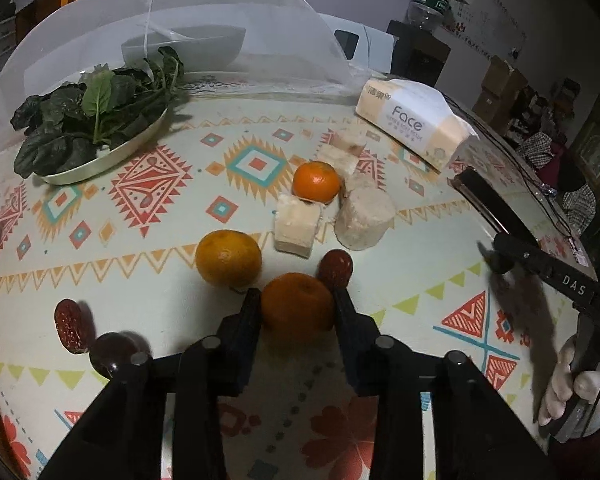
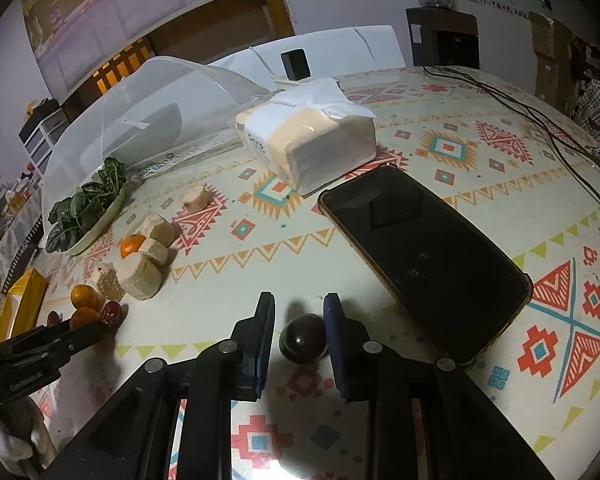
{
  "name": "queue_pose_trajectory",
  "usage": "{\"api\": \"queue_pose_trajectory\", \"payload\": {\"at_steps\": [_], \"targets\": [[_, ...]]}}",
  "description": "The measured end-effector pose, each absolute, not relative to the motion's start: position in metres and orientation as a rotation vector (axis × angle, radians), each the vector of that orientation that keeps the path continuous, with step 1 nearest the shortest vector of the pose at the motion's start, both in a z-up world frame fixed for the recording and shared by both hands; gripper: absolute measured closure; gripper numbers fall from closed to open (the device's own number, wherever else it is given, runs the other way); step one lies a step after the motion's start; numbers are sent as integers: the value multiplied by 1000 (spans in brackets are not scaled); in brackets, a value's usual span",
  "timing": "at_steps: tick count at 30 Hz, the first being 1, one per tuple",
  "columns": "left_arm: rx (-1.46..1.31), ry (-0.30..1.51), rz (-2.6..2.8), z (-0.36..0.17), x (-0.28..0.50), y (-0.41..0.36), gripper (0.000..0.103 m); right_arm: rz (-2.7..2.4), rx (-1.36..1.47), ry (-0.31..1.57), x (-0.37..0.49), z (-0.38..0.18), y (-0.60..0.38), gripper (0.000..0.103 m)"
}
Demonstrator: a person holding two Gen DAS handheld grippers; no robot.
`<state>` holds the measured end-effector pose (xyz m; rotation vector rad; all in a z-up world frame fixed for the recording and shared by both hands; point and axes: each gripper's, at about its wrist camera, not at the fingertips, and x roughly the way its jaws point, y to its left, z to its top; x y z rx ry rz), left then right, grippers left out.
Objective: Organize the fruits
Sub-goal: 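Grasp a mandarin orange with the left tool while the right tool grasps a dark plum, then lower the orange and plum into the white tray and open both tools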
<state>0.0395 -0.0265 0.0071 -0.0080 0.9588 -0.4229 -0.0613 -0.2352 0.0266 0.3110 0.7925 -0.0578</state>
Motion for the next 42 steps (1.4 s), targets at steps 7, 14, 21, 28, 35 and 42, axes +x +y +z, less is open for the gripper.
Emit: {"api": "queue_pose_trajectory", "payload": {"at_steps": [7,14,21,28,35,42], "targets": [[-83,925,-395,22,25,-7,68,-47,311,772,-64,29,-233,80],[-143,870,-388,50,-15,25,68,59,384,737,-69,34,-228,88],[-199,812,-358,71,-56,67,68,139,487,752,-79,31,-225,85],[-247,792,-345,72,-76,87,68,45,355,814,-66,24,-212,71],[-270,761,-326,80,-92,105,68,-13,275,848,-54,20,-202,75],[-298,724,-289,90,-110,132,68,17,292,823,-66,31,-191,76]]}}
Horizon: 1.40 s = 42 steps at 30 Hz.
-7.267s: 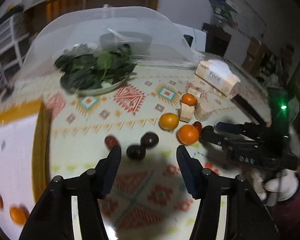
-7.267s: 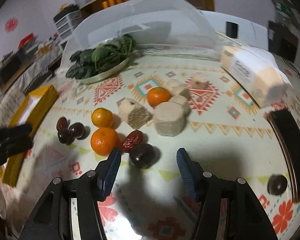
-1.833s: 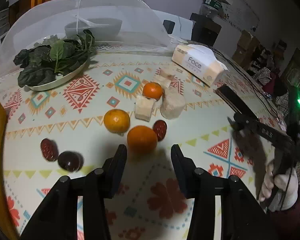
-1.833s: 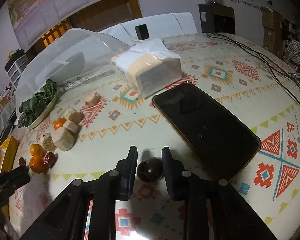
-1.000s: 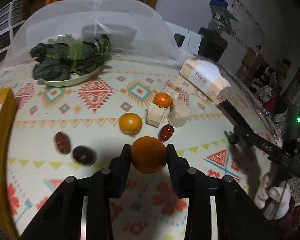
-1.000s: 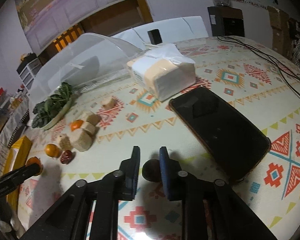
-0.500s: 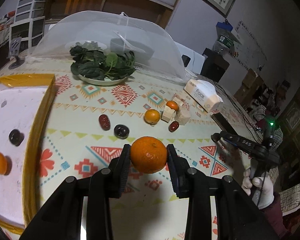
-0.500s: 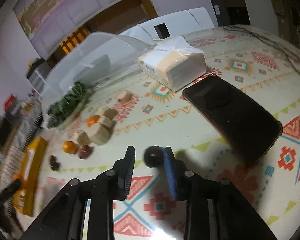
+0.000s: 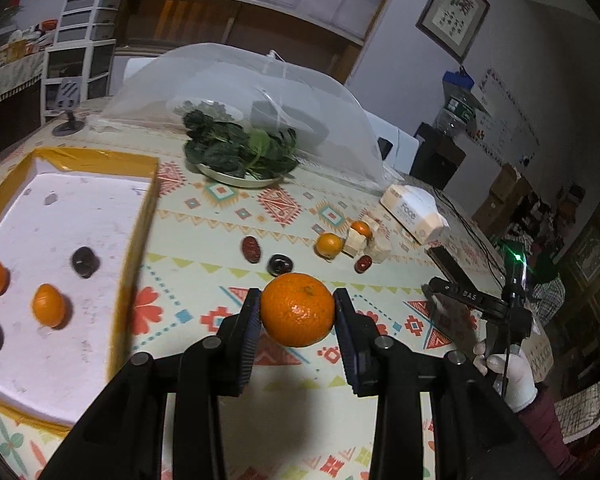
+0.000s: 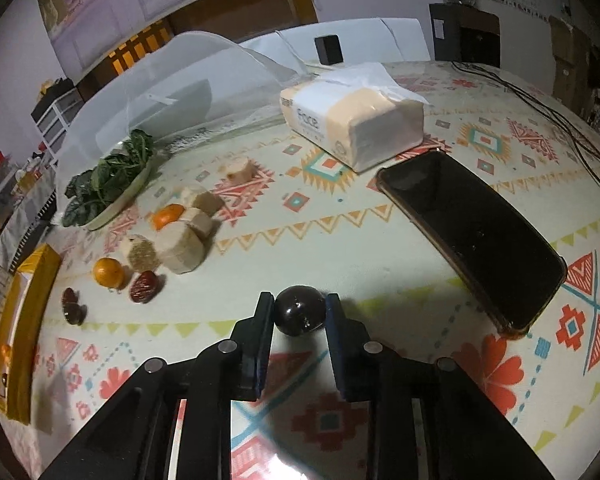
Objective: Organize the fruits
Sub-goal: 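Lower the orange and plum into the white tray and open both tools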
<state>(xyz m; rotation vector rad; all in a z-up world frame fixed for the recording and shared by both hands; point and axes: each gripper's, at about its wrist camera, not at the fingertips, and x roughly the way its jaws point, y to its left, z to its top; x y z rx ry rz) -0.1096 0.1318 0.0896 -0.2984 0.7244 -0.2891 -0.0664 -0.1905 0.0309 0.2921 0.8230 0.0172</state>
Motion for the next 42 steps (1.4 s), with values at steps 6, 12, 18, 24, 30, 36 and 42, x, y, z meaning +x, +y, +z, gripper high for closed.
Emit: {"api": "queue_pose_trajectory", "payload": {"at_steps": [6,12,18,24,30,36,42], "targets": [[-302,684,-210,98,-125,168,68,163,310,780,-82,68,-150,76],[-313,652,-109,112,-133,222,68,381,279,696,-94,135,-73,76],[-255,636,-21,125,-135,270,68,623,253,688,-77,188,31,76],[-270,687,30,100,-131,309,68,777,183,818,-50,157,147,76],[-310,767,29,61,-121,329,68,796,124,983,-21,88,224,76],[-345,813,33,39,-110,337,68,778,54,1062,2,45,265,76],[-380,813,31,35,-110,344,66,775,17,1090,8,32,284,74]]}}
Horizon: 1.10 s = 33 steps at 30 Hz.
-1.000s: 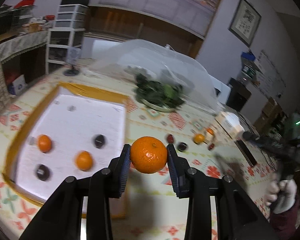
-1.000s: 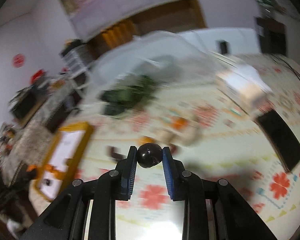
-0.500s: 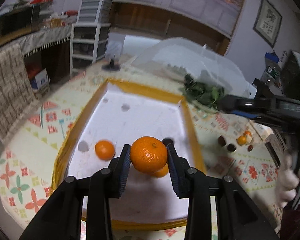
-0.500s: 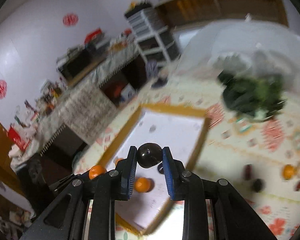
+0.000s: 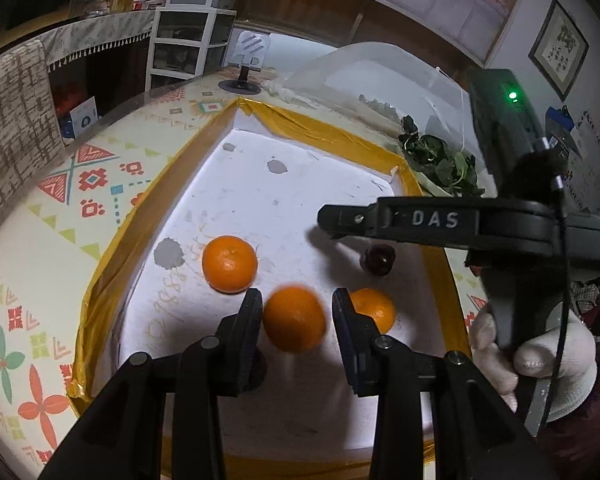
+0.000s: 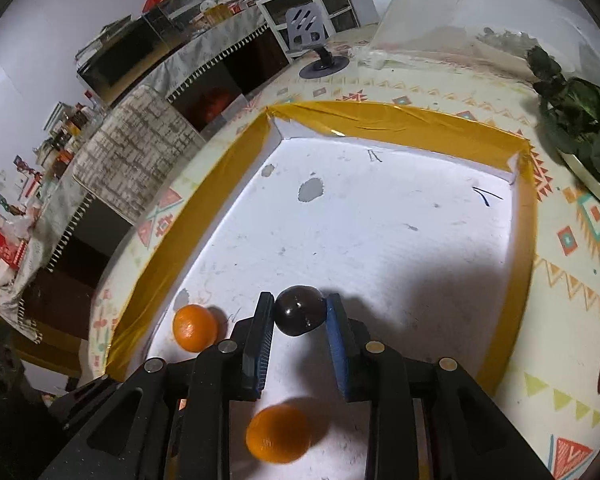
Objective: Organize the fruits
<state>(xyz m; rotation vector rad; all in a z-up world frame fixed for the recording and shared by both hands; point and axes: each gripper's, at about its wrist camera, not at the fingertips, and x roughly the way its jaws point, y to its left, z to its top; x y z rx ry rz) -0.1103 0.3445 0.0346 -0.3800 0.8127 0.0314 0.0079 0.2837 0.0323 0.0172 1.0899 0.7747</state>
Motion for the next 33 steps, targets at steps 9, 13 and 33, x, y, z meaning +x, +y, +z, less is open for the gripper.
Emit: {"api": "queue_pose_trajectory", "payload": {"at_steps": [9,13,33], "targets": [[-401,792,23,49,-119,334,39,777,20,1015,-2,49,280,49],[-485,756,19,62,-134,333,19,780,44,970,-17,67,260,49],[-285,647,-290,129,-165,152,15,451,237,726,-114,131,-20,37]]}}
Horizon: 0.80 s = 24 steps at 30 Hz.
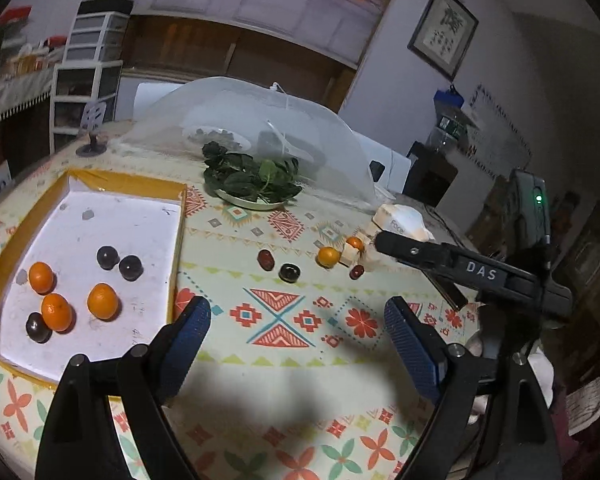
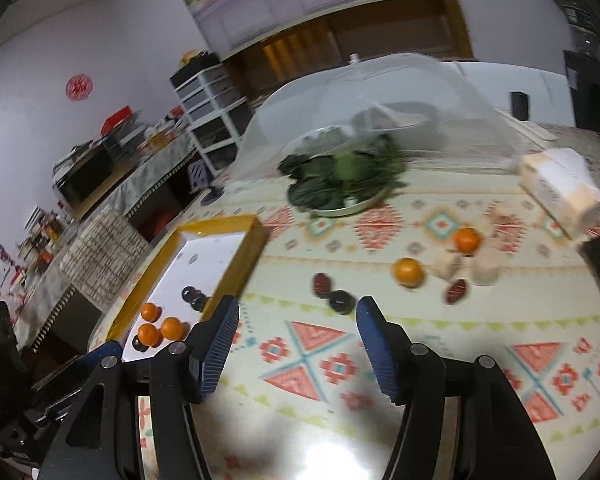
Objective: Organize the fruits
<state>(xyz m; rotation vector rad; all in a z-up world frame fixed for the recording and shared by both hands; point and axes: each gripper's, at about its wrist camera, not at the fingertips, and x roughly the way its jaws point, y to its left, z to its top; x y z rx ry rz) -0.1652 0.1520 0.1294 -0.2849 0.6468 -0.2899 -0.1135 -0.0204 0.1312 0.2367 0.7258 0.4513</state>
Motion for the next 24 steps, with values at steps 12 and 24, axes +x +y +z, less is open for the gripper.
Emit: {"api": "queue_pose_trajectory", "payload": {"at_steps": [12,24], "targets": [[-88,497,-166,184,-182,138,15,375,233,648,-138,158,-76,29],[-128,640,-264,135,-136,117,14,352,210,733,-104,125,-60,28]]}}
